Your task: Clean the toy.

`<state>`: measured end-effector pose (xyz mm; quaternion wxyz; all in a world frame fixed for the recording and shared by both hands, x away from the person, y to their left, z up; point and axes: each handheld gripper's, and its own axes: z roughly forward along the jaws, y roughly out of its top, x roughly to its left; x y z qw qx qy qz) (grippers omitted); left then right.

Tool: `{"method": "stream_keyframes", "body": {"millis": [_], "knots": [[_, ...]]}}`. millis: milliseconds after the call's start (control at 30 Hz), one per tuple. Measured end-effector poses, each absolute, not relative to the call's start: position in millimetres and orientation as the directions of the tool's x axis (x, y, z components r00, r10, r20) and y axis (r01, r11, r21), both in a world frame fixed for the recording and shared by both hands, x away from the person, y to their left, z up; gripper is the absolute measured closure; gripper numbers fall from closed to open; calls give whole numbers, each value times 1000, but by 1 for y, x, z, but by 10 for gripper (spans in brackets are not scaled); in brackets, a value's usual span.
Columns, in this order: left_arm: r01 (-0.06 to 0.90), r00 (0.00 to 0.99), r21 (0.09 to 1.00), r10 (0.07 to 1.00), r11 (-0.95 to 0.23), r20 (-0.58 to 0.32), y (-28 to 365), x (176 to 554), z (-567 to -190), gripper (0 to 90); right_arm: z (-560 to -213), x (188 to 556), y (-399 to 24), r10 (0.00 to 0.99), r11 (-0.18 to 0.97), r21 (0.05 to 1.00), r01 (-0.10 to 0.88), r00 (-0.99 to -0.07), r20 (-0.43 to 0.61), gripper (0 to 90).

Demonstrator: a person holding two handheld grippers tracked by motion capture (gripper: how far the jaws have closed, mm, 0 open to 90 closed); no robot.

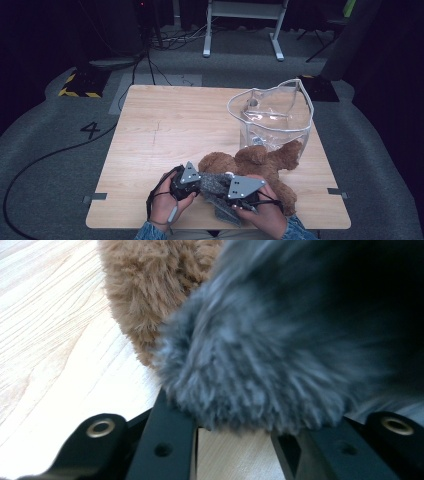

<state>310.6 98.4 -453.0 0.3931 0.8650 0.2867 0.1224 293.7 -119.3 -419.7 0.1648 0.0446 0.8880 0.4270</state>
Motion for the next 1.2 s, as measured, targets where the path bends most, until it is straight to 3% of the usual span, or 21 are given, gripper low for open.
{"method": "stream_keyframes", "body": {"millis": [233,533,633,733,867,933,1000,1200], "knots": [[405,809,751,587,-521,-29,95,309,-454,776,-437,293,-130,232,647,762,-13,-949,-213,745],[402,800,755,600,-518,-14,97,309,-451,716,-457,285,-185,302,744,657,123,-938,-167,743],[398,792,767,610,-502,-12,96,308,-449,652,-436,273,-216,366,668,719,192,-926,-93,738],[392,793,770,609,-503,-6,94,307,-447,648,-403,269,-241,442,584,797,156,-884,-150,736],[392,800,758,600,-521,0,92,307,-449,650,-391,281,-257,511,556,820,139,-835,-205,715],[400,806,745,592,-533,-8,92,309,-450,645,-396,295,-266,531,566,809,159,-821,-211,715],[401,810,744,586,-534,-16,92,310,-451,644,-417,308,-276,541,557,802,218,-827,-151,717],[399,813,743,582,-537,-16,92,309,-451,652,-445,302,-303,585,584,757,292,-798,-143,722]]}}
